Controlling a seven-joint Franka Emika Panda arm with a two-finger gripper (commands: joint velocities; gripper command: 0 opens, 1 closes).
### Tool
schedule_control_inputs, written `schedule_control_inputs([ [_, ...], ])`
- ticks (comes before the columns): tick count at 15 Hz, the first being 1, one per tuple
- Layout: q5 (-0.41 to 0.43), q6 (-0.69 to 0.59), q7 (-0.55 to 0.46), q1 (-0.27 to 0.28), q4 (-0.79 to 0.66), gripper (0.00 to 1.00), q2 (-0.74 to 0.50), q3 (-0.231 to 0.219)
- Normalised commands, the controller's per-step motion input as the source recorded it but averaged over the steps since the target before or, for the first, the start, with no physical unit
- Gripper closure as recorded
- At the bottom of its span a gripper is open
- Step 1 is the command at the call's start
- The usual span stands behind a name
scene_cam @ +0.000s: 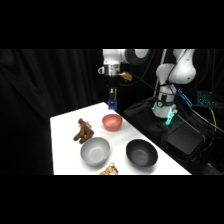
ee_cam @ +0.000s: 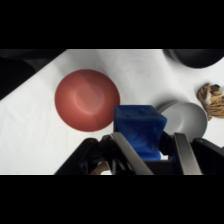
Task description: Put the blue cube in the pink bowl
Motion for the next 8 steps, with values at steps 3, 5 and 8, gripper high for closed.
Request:
schedule_control_inputs([
  [3,-0.080,-0.18,-0.14,-0.110,0.28,0.76,0.16,-0.083],
  [5,-0.122,-0.20,-0.04,-0.091,0.28,0.76,0.16,-0.053],
  [8,-0.097,-0.13,-0.04,-0.067,0.23,0.76,0.21,-0.057],
])
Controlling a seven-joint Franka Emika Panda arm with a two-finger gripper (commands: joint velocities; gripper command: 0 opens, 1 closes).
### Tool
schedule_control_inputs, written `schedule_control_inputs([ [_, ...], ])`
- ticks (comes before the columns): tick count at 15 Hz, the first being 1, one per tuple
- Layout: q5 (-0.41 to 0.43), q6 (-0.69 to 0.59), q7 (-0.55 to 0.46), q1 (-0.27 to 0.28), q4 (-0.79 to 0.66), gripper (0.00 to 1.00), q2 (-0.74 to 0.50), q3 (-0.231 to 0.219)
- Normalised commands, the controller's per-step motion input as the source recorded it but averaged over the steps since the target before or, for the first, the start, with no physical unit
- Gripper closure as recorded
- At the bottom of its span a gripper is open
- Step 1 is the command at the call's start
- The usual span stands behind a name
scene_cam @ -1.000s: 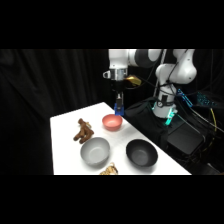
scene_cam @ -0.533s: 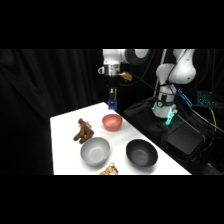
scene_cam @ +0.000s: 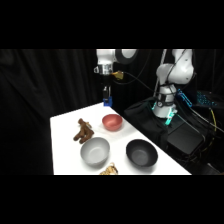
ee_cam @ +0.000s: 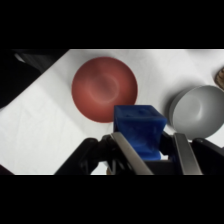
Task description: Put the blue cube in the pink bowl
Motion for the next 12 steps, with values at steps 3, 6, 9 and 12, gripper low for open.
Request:
schedule_control_inputs([
  [3,-0.023,0.00,-0.10,-0.046,0.14,0.76,0.26,-0.075],
  [6,0.103,0.15,-0.19,-0.024,0.08,0.76,0.29,-0.071],
  [9,0.273,0.35,-0.34,-0.003,0.03,0.76,0.32,-0.036],
  [12,0.370,0.37,-0.41,-0.024,0.04,0.76,0.35,0.005],
])
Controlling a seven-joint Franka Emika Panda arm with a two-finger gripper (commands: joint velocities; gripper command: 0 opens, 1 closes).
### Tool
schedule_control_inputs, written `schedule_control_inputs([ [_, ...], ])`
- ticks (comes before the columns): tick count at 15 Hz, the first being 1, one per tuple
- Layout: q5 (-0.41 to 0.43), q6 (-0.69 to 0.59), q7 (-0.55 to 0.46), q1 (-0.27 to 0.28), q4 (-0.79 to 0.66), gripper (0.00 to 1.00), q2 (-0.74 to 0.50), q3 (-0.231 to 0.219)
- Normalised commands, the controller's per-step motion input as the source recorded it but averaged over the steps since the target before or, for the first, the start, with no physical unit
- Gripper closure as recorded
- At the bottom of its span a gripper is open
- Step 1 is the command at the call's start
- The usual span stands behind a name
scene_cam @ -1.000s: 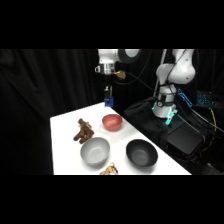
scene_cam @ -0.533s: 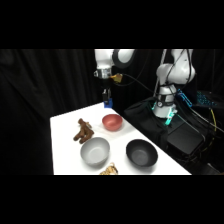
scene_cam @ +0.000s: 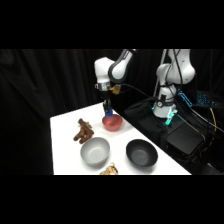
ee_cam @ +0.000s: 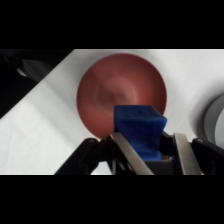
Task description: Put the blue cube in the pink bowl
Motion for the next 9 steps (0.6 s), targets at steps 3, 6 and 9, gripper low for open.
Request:
schedule_control_inputs([
  [3,0.306,0.26,-0.33,-0.068,0.06,0.76,0.30,0.055],
  [6,0.207,0.18,-0.25,-0.089,0.04,0.76,0.17,0.094],
  [9,0.108,0.16,-0.18,-0.078,0.02,0.26,0.06,0.097],
])
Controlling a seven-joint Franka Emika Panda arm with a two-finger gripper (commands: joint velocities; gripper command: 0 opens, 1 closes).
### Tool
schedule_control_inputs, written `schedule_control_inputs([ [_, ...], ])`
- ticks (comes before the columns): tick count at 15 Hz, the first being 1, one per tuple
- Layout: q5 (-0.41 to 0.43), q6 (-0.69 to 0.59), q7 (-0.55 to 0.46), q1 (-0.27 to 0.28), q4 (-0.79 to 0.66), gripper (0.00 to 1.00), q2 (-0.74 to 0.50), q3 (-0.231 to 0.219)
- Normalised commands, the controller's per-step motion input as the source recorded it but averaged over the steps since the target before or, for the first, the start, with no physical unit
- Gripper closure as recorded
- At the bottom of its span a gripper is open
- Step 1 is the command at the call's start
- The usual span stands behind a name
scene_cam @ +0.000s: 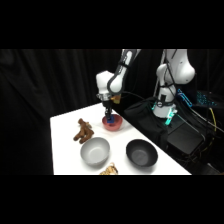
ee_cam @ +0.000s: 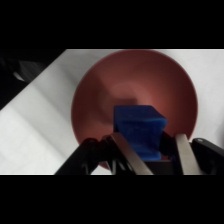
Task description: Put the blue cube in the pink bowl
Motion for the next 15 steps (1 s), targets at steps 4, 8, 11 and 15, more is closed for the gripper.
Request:
schedule_control_inputs([
  [4,0.050,0.11,-0.13,-0.077,0.02,0.06,-0.01,0.069],
  [8,-0.138,-0.06,-0.01,-0.025,-0.04,0.00,-0.18,-0.027],
  [11,-0.304,-0.29,0.09,0.037,-0.10,0.00,-0.43,-0.095],
  [15,-0.313,-0.48,0.10,0.027,-0.03,0.00,-0.57,-0.085],
])
